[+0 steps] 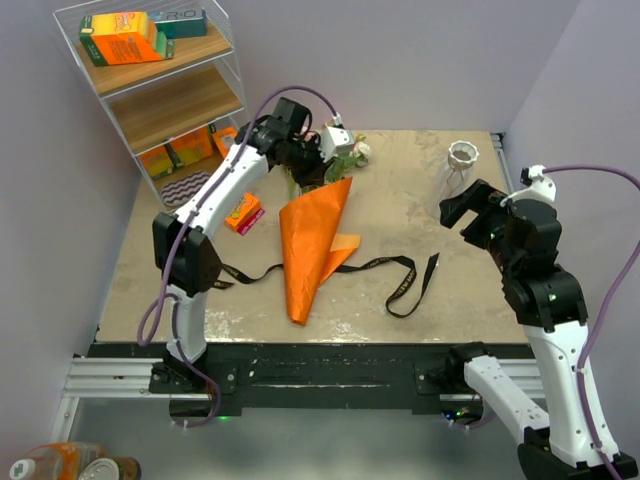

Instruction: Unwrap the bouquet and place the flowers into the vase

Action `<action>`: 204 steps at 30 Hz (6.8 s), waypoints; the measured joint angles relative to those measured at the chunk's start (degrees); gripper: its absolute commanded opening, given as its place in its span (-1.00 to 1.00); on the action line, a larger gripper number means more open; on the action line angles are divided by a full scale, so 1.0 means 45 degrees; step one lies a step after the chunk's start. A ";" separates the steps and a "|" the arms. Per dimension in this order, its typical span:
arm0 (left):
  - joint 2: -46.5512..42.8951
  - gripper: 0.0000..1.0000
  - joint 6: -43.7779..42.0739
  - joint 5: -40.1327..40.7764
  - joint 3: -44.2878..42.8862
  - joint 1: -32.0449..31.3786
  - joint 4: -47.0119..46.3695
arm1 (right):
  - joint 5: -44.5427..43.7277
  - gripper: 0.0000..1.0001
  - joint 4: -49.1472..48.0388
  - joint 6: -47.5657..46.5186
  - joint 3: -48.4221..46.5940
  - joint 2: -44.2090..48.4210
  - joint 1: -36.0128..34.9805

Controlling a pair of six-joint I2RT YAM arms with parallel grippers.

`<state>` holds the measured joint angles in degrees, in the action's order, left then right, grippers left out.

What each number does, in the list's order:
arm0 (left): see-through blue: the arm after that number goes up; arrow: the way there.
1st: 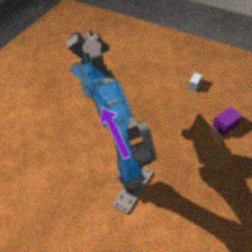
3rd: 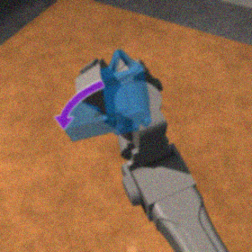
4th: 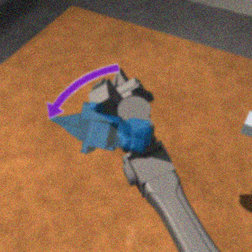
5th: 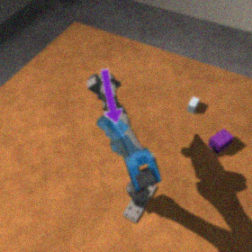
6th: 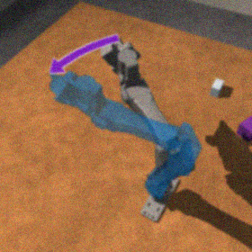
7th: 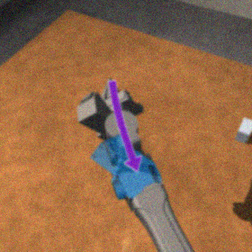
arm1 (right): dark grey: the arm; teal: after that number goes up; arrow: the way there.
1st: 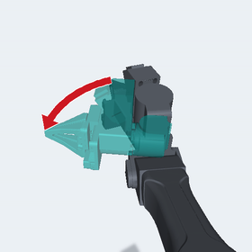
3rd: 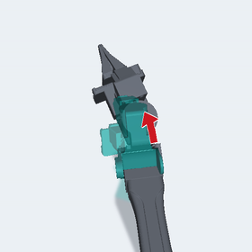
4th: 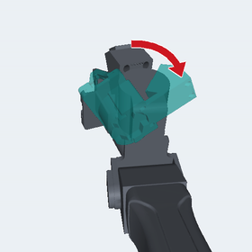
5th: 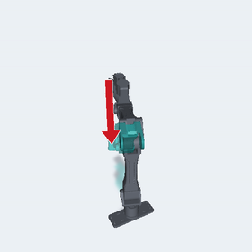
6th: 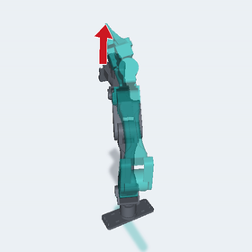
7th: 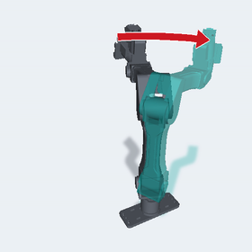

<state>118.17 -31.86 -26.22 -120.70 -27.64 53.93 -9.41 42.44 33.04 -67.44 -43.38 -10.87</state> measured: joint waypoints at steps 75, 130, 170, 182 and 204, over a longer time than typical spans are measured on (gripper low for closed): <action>0.0034 -0.75 -0.0107 -0.4639 0.1739 0.0476 0.1447 | 0.2361 0.65 -0.2467 -0.0500 0.4804 0.0408 -0.0010; 0.0646 -1.00 -0.2827 -0.7407 0.2861 0.2249 0.3521 | 0.0665 0.42 -0.3638 -0.0102 0.5314 -0.1010 -0.3774; 0.0432 0.33 0.2914 -0.3293 0.5051 0.1661 -0.2127 | -0.0738 0.65 -0.2419 -0.0427 0.4556 -0.1792 -0.5226; 0.1700 0.22 0.1608 -0.3347 0.2943 0.0199 -0.1763 | -0.1365 0.62 -0.2793 -0.0432 0.4250 -0.2458 -0.6581; 0.2662 -1.00 -0.0617 -0.2259 0.2710 -0.0053 0.0777 | -0.0976 0.64 -0.2987 -0.0374 0.3706 -0.2244 -0.6693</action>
<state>130.15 -34.63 -36.38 -108.51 -27.88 57.43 -13.80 28.99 31.35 -50.76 -53.47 -40.99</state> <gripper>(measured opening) 0.014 0.808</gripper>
